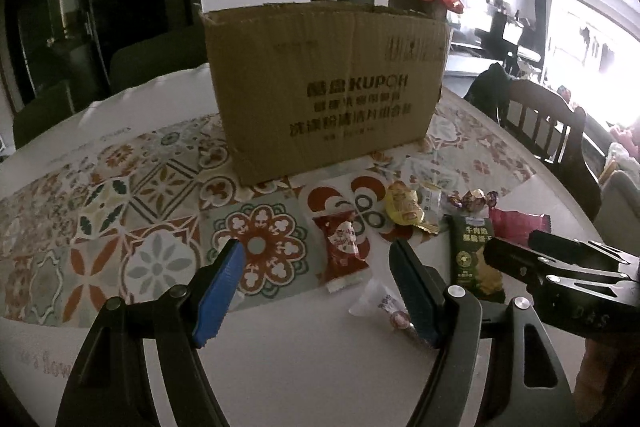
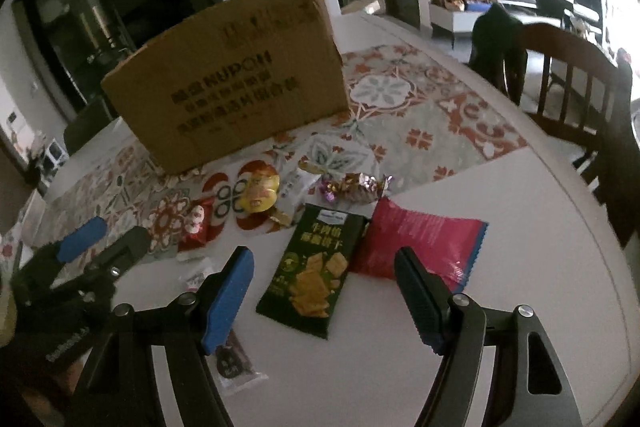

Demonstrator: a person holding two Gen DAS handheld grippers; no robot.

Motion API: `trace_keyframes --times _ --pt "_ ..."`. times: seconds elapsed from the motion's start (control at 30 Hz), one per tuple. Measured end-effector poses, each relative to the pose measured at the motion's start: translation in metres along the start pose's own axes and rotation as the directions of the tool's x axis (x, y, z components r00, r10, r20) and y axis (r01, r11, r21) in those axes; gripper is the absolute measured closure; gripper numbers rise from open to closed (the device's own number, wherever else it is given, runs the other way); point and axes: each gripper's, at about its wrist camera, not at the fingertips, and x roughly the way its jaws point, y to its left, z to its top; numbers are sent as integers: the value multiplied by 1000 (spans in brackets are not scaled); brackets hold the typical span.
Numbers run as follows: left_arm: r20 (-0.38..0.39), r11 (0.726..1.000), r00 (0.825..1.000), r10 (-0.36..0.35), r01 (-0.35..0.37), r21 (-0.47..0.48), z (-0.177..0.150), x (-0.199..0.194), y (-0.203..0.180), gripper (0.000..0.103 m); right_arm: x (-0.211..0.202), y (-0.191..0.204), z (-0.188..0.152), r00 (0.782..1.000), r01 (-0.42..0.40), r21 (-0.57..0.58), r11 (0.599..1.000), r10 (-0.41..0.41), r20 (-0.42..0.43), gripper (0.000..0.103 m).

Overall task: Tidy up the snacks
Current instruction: 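Move both tools back from the box toward the remaining snacks, then grasp the red candy pack with left tool while right tool grasps the green cracker pack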

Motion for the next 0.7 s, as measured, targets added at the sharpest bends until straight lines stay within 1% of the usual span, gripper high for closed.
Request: trace_keyframes --times 0.13,0.27,0.37,0.43,0.6,0.7 --pt "-18 1000 1000 -5 5 14 1 13 0 29 8 1 0 1000 -1 29 1000 2 -22 30" --pt "-58 999 997 -43 43 0 2 28 3 31 15 5 -2 1000 -1 34 999 2 -25 34" --pt "-69 998 996 -61 60 -11 3 36 4 32 20 8 -2 999 -1 28 1000 2 -40 34" --pt "-74 998 996 -57 56 -14 4 41 4 33 23 9 -3 999 5 22 1000 -4 -39 34" --pt "-95 999 994 -49 46 -27 7 54 4 38 31 12 -2 999 23 6 1000 -23 -42 35" --pt "-109 998 993 -53 51 -25 8 59 3 42 35 15 -1 998 47 -13 999 -47 -31 39"
